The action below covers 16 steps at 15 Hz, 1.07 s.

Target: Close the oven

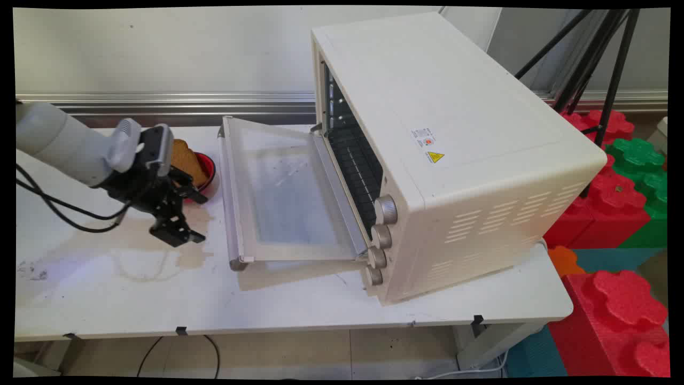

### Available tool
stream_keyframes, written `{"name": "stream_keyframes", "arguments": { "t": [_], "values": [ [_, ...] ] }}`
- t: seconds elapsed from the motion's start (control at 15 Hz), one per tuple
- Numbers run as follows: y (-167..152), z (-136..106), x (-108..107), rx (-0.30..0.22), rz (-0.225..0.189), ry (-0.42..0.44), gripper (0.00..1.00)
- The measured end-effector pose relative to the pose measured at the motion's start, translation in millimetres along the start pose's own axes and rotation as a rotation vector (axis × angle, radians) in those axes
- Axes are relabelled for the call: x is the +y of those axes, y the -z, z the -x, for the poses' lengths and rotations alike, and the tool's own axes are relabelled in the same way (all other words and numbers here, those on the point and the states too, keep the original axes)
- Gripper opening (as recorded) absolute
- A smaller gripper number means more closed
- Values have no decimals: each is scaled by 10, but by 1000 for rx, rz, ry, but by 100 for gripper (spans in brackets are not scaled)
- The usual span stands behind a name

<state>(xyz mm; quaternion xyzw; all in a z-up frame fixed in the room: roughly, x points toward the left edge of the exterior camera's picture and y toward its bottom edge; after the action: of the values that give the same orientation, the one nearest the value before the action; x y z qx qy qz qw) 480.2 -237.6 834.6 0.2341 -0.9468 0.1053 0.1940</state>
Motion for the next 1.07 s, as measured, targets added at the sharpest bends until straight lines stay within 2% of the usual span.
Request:
{"name": "stream_keyframes", "arguments": {
  "t": [0.47, 0.53, 1.07],
  "values": [
    [-311, -123, 8, 26, -10, 37, 100],
    [-343, -135, 12, 28, -12, 41, 0],
    [-468, -212, 48, 55, -28, 66, 0]
  ]
}}
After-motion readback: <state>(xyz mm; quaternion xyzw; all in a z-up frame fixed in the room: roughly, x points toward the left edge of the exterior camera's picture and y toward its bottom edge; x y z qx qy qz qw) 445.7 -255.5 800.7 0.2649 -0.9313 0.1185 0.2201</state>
